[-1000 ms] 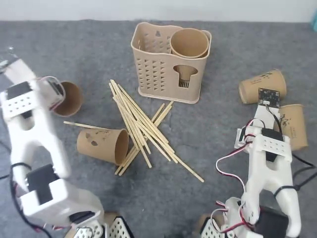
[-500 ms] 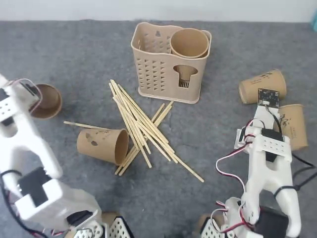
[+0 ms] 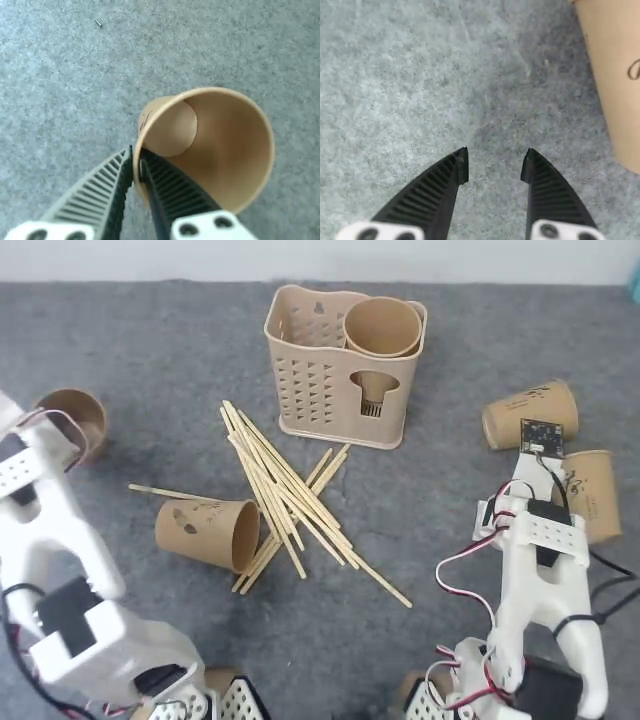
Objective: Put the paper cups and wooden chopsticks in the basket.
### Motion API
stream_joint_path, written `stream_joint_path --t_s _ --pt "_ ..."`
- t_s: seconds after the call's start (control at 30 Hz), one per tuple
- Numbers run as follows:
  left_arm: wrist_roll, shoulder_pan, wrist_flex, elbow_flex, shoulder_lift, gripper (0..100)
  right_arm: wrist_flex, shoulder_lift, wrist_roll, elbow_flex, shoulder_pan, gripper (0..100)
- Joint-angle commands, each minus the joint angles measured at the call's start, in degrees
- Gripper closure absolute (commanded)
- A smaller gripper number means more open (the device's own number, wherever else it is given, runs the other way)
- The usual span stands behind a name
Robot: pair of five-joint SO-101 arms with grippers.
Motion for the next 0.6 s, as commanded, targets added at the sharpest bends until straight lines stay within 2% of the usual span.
stream_joint_path --t_s 0.0,0.33,0.43,0.57 --pt "-0.09 -0.44 7.38 -6.55 -1.32 99 -1.01 -1.89 0.62 -0.18 -0.48 81.2" --pt "10.46 1.85 35.87 -30.29 -0.79 99 -1.01 -1.89 0.62 -0.09 -0.48 81.2" --pt "12.66 4.57 43.08 -37.14 -0.79 99 -1.01 -1.89 0.62 -0.09 -0.48 81.2" --pt "15.82 10.02 48.35 -45.76 -1.14 99 -1.01 -1.89 0.62 -0.09 -0.48 81.2"
